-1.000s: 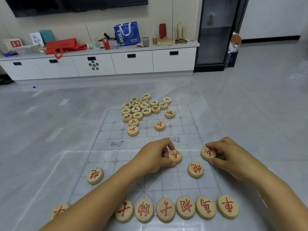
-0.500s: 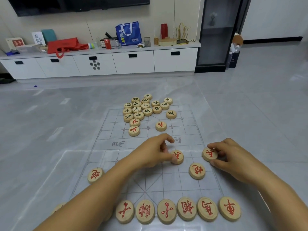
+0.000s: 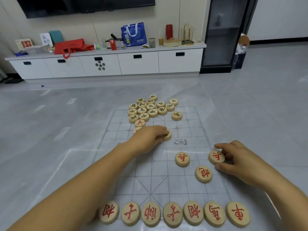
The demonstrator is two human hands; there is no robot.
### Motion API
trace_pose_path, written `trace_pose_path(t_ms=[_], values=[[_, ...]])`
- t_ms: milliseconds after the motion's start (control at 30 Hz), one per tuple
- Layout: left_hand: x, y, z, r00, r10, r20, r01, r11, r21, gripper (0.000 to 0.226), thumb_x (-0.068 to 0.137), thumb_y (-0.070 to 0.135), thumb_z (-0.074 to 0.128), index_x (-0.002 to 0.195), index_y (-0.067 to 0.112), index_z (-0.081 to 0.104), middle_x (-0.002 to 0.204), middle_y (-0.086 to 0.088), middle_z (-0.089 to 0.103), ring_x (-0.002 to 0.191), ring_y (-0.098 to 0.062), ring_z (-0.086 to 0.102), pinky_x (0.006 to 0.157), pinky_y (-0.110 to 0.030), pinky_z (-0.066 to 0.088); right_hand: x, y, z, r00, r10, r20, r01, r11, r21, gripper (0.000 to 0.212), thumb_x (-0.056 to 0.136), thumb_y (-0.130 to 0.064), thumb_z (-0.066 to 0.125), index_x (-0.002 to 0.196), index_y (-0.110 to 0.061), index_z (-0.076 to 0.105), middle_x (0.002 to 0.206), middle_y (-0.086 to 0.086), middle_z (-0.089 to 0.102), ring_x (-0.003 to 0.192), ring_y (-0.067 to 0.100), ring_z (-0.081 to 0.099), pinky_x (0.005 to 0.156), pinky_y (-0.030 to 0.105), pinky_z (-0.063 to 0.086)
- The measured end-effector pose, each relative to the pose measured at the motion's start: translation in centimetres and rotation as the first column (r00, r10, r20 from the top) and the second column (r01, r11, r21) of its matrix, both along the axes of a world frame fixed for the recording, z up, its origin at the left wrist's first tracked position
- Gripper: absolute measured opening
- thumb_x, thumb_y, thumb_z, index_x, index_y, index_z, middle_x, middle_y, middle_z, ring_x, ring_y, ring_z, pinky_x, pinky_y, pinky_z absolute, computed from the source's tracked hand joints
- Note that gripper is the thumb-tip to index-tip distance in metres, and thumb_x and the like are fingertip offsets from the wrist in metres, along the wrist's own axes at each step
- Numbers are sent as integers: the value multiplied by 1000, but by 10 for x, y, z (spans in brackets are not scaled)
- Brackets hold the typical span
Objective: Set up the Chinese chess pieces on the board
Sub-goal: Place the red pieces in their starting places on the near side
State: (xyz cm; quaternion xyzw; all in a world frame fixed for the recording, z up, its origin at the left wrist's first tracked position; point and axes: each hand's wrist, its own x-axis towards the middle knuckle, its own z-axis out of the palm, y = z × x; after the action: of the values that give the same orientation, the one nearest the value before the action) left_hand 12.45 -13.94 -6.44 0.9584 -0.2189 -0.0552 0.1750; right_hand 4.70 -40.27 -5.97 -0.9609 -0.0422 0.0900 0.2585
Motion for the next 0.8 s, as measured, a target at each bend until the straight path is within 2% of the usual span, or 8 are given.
trace_pose_path(t_ms=[100, 200, 300, 433, 567, 700, 800], values=[[-31, 22, 1, 995, -103, -17, 103, 995, 6, 40, 95, 19, 46, 134, 28, 46, 147, 12, 37, 135, -8, 35, 108, -18, 25, 0, 0, -1, 1000, 1, -5, -1, 1000, -5, 60, 82, -32, 65, 135, -27, 38, 110, -9, 40, 100, 11, 51, 92, 26, 45], [-59, 41, 5, 990, -136, -39, 136, 991, -1, 43, 94, 17, 48, 134, 32, 45, 146, 18, 35, 133, -1, 35, 107, -14, 25, 2, 0, -2, 1000, -6, -9, 6, 1000, -12, 60, 81, -32, 65, 135, -26, 39, 109, -9, 39, 99, 12, 51, 92, 27, 45], [-80, 48, 8, 993, -43, -113, 33, 995, -91, 47, 91, 19, 54, 135, 34, 41, 143, 21, 37, 129, 1, 37, 105, -16, 30, 4, 2, -2, 1000, -12, -11, 12, 1000, -21, 60, 81, -34, 65, 134, -27, 39, 108, -9, 39, 98, 12, 50, 89, 25, 43], [-78, 42, 5, 983, 152, -102, -167, 972, -164, 57, 84, 26, 63, 136, 30, 38, 134, 12, 48, 112, 0, 45, 96, -17, 37, 8, 2, -3, 999, -22, -36, 22, 1000, -22, 60, 80, -34, 67, 133, -27, 40, 105, -9, 40, 93, 10, 49, 83, 22, 40], [-70, 30, 4, 989, 135, -66, -140, 987, -77, 53, 81, 30, 66, 130, 22, 48, 126, 4, 50, 113, -11, 46, 96, -24, 40, 11, 1, -2, 998, -11, -55, 9, 999, -38, 55, 78, -33, 69, 127, -28, 45, 105, -8, 42, 91, 9, 49, 83, 22, 41], [-70, 28, 2, 992, 119, -50, -122, 990, -69, 47, 84, 30, 63, 129, 23, 50, 127, 4, 49, 116, -12, 41, 95, -22, 35, 12, 1, -3, 999, 2, -49, -3, 1000, -30, 36, 77, -31, 70, 107, -31, 51, 101, -11, 45, 86, 6, 50, 74, 20, 40], [-70, 30, 0, 992, 100, -79, -107, 990, -91, 46, 86, 28, 61, 131, 28, 49, 127, 6, 47, 116, -11, 39, 95, -22, 34, 12, 0, -3, 998, 14, -60, -15, 1000, -10, 33, 76, -30, 71, 102, -33, 52, 97, -19, 41, 85, 3, 49, 76, 21, 41]])
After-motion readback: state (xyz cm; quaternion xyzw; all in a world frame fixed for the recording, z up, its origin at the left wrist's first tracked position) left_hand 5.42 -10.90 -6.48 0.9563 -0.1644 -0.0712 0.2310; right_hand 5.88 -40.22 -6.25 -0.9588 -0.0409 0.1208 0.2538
